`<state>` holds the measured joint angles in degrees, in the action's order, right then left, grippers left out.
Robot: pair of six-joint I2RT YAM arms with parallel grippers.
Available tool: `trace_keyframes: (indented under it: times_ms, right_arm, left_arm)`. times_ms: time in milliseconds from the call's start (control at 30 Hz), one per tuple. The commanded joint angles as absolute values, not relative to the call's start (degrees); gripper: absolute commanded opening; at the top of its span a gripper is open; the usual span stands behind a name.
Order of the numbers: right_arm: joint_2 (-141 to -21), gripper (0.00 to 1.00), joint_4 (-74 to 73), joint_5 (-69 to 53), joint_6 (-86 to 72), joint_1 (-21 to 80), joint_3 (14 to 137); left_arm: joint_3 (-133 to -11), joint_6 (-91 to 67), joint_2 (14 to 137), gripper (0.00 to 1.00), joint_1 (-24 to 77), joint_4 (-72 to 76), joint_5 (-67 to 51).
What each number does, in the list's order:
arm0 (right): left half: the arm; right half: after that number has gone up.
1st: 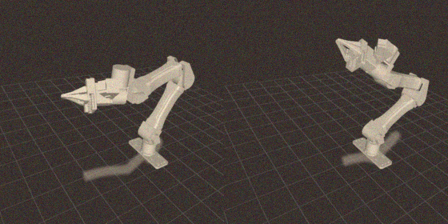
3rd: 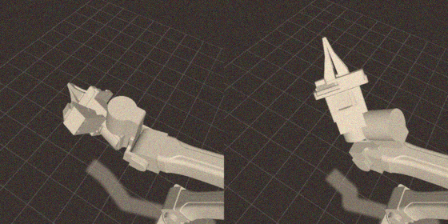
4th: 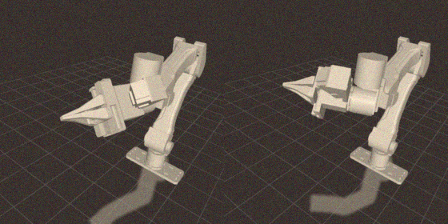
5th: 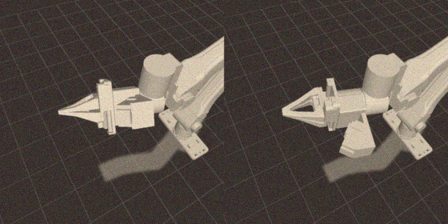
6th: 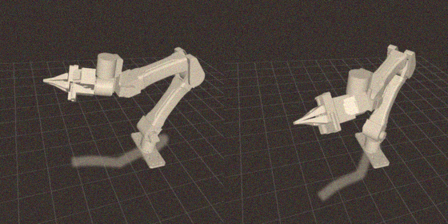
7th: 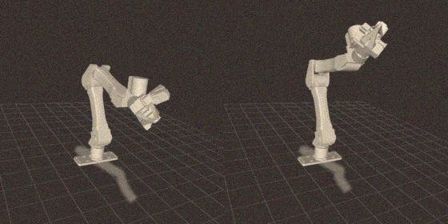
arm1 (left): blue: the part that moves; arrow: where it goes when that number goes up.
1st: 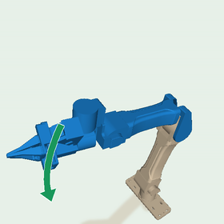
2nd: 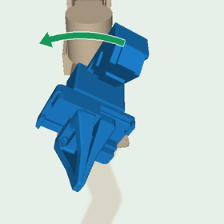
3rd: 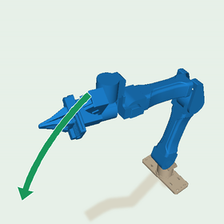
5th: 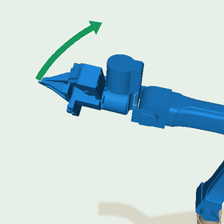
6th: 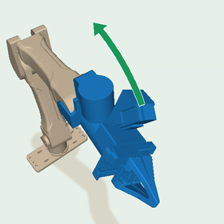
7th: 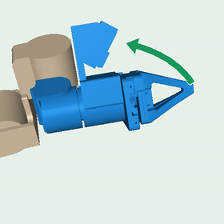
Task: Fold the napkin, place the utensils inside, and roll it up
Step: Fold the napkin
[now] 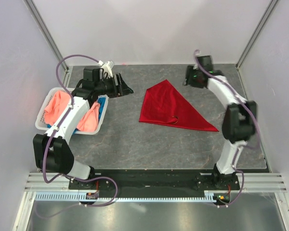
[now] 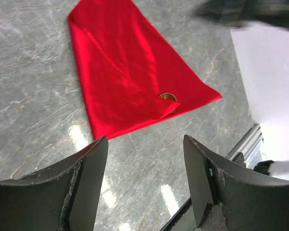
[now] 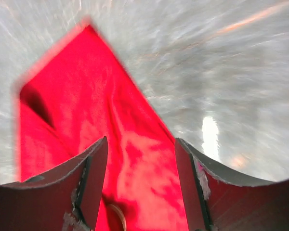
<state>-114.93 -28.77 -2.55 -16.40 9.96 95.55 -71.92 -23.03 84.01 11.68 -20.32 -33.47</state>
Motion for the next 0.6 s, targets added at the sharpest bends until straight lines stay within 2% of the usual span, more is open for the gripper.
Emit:
trace_keyframes:
  times_ms: [0, 133, 233, 367, 567]
  right_arm:
    - [-94.62, 0.65, -28.48, 0.1, -27.23, 1.7, 80.37]
    - [-83.87, 0.63, -26.12, -8.67, -33.12, -5.78, 55.28]
    - [-76.57, 0.62, -25.57, -10.98, -35.42, -11.59, 43.47]
    - [-70.59, 0.6, -26.28, -14.4, -36.21, -18.36, 36.75]
    - [-70.4, 0.58, -25.67, -14.68, -37.97, -21.44, 35.07]
  left_arm:
    - [-71.54, -19.6, 82.89, 0.71, 11.34, -21.09, -30.76]
    - [-70.66, -19.25, 81.83, 0.71, 11.34, -21.27, -30.76]
    - [-70.58, -19.51, 81.48, 0.71, 11.34, -21.18, -31.2]
    - [-70.4, -19.69, 81.3, 0.72, 11.34, -21.27, -31.9]
    - [-70.4, -20.13, 81.13, 0.72, 11.34, -21.18, -32.7]
